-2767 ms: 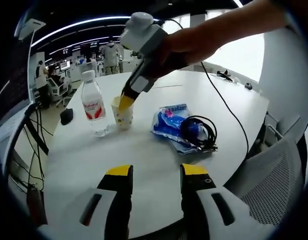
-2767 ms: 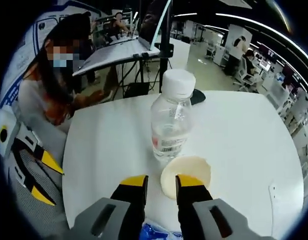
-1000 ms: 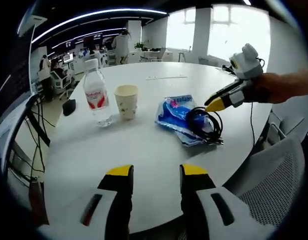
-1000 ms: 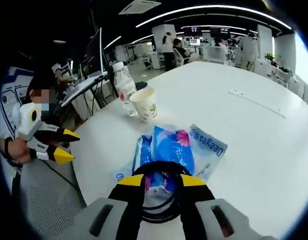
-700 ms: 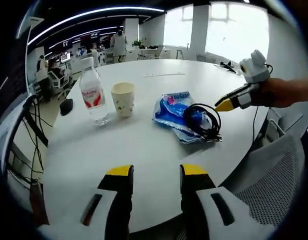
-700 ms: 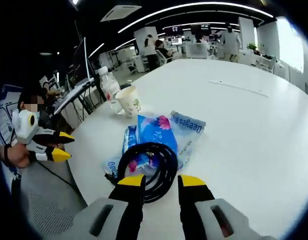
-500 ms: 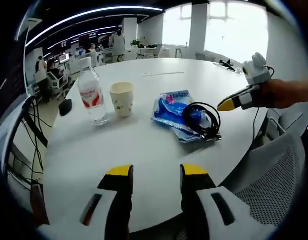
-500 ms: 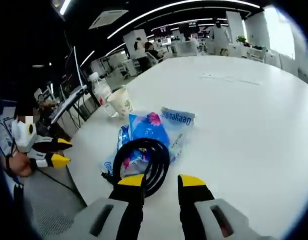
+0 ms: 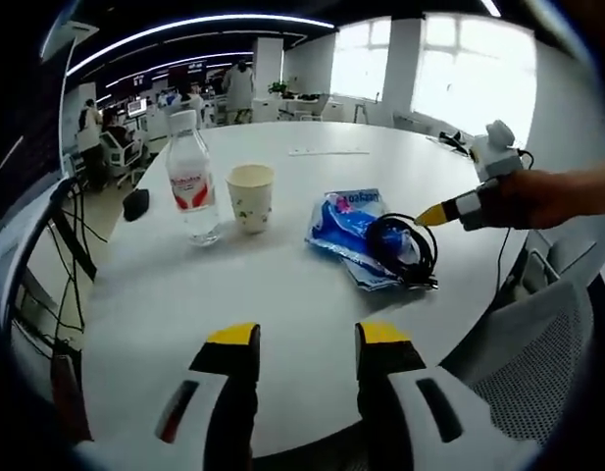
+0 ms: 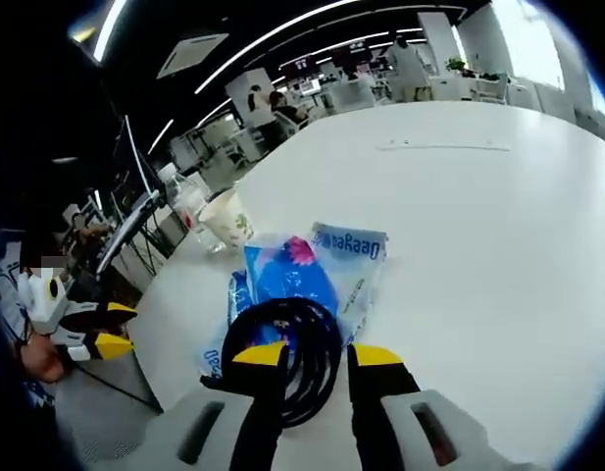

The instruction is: Arrange the tabletop items into an orderly group along one side of the table until the central work area is clear of visible clutter.

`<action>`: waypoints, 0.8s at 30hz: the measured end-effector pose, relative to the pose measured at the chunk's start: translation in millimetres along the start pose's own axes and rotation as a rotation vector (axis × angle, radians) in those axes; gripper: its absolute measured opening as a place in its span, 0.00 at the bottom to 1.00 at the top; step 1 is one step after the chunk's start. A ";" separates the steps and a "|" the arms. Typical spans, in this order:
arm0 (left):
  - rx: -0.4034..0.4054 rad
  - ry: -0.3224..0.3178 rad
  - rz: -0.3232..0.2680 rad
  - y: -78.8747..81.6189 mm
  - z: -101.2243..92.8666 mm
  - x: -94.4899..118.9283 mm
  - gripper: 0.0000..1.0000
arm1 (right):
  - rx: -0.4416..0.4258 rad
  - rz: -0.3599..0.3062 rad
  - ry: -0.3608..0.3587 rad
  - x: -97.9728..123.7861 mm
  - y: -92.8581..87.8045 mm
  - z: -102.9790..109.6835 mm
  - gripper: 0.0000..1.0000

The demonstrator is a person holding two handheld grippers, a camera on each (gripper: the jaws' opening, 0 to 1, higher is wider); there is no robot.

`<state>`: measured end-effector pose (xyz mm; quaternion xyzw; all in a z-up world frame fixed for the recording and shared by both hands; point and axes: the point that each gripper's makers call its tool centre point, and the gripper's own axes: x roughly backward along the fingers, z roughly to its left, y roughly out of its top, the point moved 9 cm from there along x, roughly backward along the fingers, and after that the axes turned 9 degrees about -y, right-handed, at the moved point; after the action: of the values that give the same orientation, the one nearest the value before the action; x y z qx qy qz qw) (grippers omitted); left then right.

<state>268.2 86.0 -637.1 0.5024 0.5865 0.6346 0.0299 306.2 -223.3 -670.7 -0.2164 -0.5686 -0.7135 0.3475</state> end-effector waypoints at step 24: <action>-0.011 0.020 -0.096 41.8 -7.5 5.3 0.42 | 0.019 0.075 -0.058 -14.2 -1.2 -3.5 0.18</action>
<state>283.6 71.1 -600.1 0.4673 0.6065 0.6408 0.0572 315.1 -222.9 -682.4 -0.2547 -0.5766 -0.6881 0.3594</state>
